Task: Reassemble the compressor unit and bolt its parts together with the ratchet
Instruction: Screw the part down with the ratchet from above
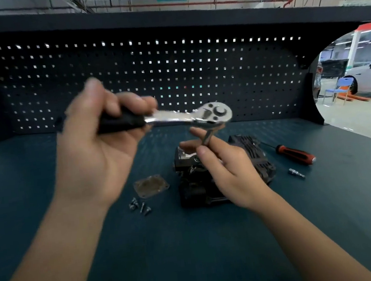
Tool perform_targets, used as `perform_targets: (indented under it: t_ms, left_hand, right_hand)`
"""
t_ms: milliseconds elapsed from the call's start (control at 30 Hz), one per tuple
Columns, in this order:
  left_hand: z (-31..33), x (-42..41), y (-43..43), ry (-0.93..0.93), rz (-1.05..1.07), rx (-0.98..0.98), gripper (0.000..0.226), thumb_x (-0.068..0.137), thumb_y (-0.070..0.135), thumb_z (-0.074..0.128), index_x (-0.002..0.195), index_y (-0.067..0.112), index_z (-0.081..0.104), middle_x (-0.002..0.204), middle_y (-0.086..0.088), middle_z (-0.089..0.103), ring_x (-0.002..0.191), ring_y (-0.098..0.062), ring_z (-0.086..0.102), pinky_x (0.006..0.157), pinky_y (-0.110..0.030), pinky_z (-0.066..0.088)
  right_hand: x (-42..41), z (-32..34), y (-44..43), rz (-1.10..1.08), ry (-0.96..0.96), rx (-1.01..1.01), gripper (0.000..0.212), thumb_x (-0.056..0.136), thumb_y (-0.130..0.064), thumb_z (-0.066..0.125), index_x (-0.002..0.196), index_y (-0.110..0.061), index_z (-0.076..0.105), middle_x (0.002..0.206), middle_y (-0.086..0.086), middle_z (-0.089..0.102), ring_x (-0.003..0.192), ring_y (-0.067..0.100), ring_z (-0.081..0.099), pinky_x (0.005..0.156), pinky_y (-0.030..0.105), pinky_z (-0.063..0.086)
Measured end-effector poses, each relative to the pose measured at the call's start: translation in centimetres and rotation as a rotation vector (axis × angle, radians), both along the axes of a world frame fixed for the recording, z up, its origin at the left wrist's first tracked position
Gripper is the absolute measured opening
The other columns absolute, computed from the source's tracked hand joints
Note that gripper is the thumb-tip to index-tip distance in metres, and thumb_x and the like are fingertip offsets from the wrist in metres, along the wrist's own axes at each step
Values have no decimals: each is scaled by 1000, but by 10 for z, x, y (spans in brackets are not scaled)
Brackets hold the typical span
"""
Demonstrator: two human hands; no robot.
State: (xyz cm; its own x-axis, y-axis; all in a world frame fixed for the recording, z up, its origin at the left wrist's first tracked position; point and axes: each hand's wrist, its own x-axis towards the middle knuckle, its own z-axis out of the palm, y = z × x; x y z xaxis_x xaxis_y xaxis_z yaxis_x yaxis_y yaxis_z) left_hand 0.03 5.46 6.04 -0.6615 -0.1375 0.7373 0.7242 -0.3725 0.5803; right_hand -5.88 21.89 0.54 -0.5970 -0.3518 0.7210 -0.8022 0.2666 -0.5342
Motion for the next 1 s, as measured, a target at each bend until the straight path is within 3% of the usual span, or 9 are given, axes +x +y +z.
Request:
perform_targets:
  t_ms: [100,200,333,433,500,633,833,933,1000]
  left_hand:
    - [3,-14,-9,-69,-6,80,50,94,34,38,49,24,56,58,11,60,69,-4,63,73,-26,51]
    - [0,-3,9,-46,77,-8,47,96,24,38,53,24,56,60,9,64,77,-8,63,68,-21,51]
    - [-24,9,21,150,77,-260,25,85,47,58,72,27,67,86,11,71,101,-8,60,85,-27,52]
    - [-24,-3,-5,-6,-106,39,46,89,56,38,65,29,67,79,12,70,89,-4,65,78,-28,53]
    - [-16,-12,-17,-85,-89,111,52,92,50,32,58,27,64,68,12,66,79,-4,66,74,-27,54]
    - [-3,-20,-17,-152,-87,131,42,90,42,41,56,25,59,63,10,64,75,-6,66,70,-28,54]
    - [-21,12,21,130,78,-413,29,95,34,49,73,24,65,105,-6,70,115,-23,57,86,-16,47]
    - [-22,11,3,69,-60,-126,37,79,62,52,69,30,66,81,7,71,99,-13,65,81,-30,53]
    - [-7,3,-7,-34,-56,8,49,87,57,40,55,27,61,64,9,65,83,-10,67,74,-29,55]
  right_hand:
    - [-3,-2,0,-39,119,39,27,94,-16,40,116,-20,57,102,-7,67,84,0,61,69,10,44]
    - [-10,-5,-7,-199,310,-55,20,90,-6,50,99,3,64,79,8,72,67,19,63,60,31,48]
    - [-11,-8,-17,-349,376,-129,17,87,-10,58,91,2,68,59,11,63,52,20,56,50,36,43]
    - [-9,-10,-11,-174,191,-74,28,89,-20,53,106,-4,67,81,14,71,73,32,65,66,45,52]
    - [-9,-11,-7,-63,94,32,35,92,-22,46,120,-6,60,100,0,71,80,24,64,73,34,50]
    - [-13,-12,-6,-129,226,29,30,92,-14,47,115,-3,62,89,12,72,72,24,65,65,33,47]
    - [-16,-12,-7,-389,478,-18,13,82,-10,64,79,1,68,54,5,61,44,21,54,44,28,39]
    - [-13,-13,1,-290,436,30,22,86,-20,60,94,-2,70,69,5,69,59,18,62,54,31,51]
    - [-11,-14,-1,-187,327,78,34,91,-22,51,116,-2,62,88,-2,69,78,2,58,73,16,51]
